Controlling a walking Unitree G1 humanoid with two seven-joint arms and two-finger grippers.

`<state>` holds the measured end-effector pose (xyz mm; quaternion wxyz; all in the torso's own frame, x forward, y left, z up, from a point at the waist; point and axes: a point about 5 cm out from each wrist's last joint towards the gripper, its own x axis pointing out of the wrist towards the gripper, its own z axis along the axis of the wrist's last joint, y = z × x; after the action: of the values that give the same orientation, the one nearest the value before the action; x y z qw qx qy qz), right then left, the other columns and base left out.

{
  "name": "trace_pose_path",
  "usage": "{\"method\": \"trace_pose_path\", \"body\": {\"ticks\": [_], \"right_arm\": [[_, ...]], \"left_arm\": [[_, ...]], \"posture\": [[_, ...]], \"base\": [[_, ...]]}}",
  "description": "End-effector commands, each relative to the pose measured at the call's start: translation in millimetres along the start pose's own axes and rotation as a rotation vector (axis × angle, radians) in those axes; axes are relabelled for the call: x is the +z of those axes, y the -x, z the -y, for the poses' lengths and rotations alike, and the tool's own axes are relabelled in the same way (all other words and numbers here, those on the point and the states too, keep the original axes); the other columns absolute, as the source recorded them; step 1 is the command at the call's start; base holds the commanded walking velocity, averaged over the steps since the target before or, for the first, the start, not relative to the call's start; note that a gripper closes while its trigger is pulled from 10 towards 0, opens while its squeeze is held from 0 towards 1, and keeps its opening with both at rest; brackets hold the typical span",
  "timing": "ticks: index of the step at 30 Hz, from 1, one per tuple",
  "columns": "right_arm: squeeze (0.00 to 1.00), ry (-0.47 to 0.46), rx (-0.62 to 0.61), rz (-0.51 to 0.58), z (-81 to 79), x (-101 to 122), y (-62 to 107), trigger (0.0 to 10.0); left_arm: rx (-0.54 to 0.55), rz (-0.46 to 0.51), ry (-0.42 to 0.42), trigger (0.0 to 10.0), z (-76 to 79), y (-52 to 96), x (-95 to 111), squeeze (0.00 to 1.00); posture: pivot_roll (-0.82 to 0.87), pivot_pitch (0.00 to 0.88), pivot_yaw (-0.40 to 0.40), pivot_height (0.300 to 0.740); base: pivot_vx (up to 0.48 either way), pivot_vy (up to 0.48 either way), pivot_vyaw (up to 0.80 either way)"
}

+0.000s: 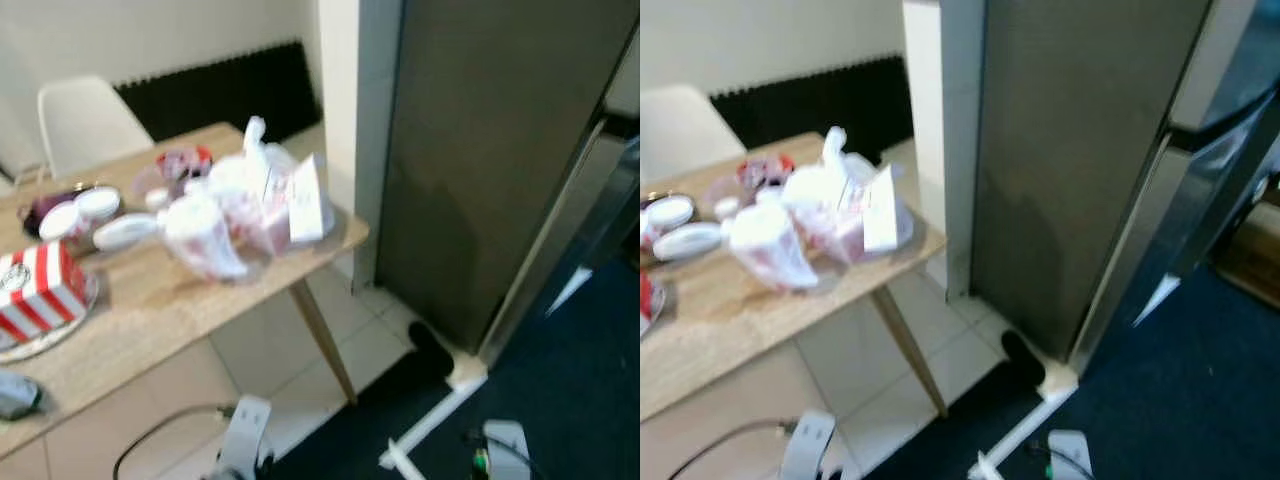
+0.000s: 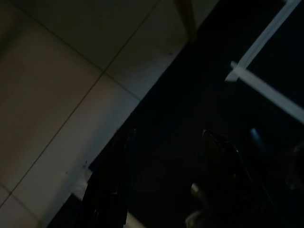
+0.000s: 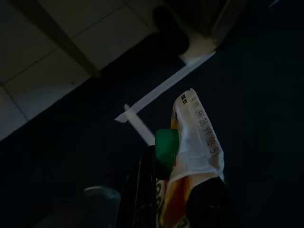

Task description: Restocking fridge

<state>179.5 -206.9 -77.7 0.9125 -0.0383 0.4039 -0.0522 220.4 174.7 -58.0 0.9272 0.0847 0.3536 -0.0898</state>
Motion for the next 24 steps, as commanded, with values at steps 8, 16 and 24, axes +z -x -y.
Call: {"method": "trace_pose_path", "body": {"ticks": [8, 16, 24], "right_arm": [[0.0, 0.007, 0.01, 0.02, 1.9, 3.2, -0.5, 10.0], [0.0, 0.011, 0.011, 0.021, 3.4, 3.4, -0.6, 10.0], [0.0, 0.014, 0.014, 0.021, 3.9, 2.6, -0.2, 10.0]], "left_arm": [[-0.016, -0.001, 0.027, 10.0, 7.8, 1.3, -5.5, 0.0], [-0.014, -0.007, 0.031, 10.0, 7.7, 1.3, -6.5, 0.0], [-0.012, -0.012, 0.037, 10.0, 7.7, 1.8, -8.4, 0.0]], "posture": [[-0.08, 0.027, 0.048, 0.74], [-0.08, 0.028, 0.047, 0.74], [-0.09, 0.033, 0.046, 0.74]], "base": [[0.0, -0.268, 0.0], [0.0, -0.48, 0.0], [0.0, -0.48, 0.0]]}}
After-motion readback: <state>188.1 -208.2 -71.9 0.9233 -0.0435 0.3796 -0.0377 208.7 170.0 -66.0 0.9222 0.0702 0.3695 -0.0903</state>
